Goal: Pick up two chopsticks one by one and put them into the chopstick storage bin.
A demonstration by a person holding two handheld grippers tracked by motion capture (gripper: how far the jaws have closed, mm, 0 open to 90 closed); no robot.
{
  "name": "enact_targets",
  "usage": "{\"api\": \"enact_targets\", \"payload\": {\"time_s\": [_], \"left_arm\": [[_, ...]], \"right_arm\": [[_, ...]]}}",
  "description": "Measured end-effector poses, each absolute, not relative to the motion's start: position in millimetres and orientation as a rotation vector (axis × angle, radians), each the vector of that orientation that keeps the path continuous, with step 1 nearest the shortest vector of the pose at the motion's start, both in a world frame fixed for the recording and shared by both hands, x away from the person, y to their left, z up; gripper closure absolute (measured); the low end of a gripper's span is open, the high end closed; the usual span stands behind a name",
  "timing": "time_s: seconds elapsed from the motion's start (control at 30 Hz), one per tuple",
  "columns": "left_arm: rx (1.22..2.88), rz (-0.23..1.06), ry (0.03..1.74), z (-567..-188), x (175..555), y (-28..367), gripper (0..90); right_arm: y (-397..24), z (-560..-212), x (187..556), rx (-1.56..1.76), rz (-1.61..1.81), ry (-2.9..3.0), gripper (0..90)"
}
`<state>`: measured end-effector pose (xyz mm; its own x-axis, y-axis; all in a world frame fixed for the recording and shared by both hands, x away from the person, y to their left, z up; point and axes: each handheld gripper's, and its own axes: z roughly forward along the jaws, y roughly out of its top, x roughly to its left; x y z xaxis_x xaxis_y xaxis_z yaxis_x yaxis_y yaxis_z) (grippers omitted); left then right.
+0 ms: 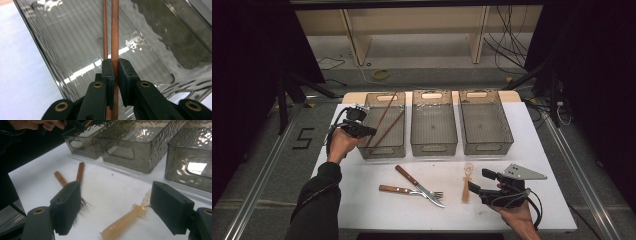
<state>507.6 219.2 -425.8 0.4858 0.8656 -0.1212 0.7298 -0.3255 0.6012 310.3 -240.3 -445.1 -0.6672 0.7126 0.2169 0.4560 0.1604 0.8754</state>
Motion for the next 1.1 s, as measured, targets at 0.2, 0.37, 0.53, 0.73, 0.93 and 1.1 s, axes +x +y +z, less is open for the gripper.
{"api": "enact_targets", "payload": {"time_s": [0.2,0.37,0.53,0.73,0.93,1.1], "left_arm": [[2.126,0.289,1.337,-428.1,508.4,220.4,82.3],[2.105,0.269,1.363,-428.6,509.2,222.1,74.6],[2.074,0.273,1.366,-423.8,506.9,220.5,60.9],[2.014,0.282,1.325,-410.9,496.3,220.2,49.2],[1.963,0.298,1.255,-402.0,474.6,218.5,40.1],[1.921,0.325,1.217,-400.1,453.7,217.5,35.2]], "right_arm": [[-240.3,-445.3,310.5,1.132,1.513,2.192,25.8],[-240.3,-445.3,310.6,1.133,1.513,2.193,25.8],[-240.0,-445.4,310.8,1.135,1.507,2.197,25.8],[-239.7,-445.5,311.7,1.148,1.473,2.204,25.8],[-236.9,-444.9,312.8,1.168,1.396,2.207,26.0],[-232.6,-444.7,314.7,1.189,1.302,2.213,26.1]]}}
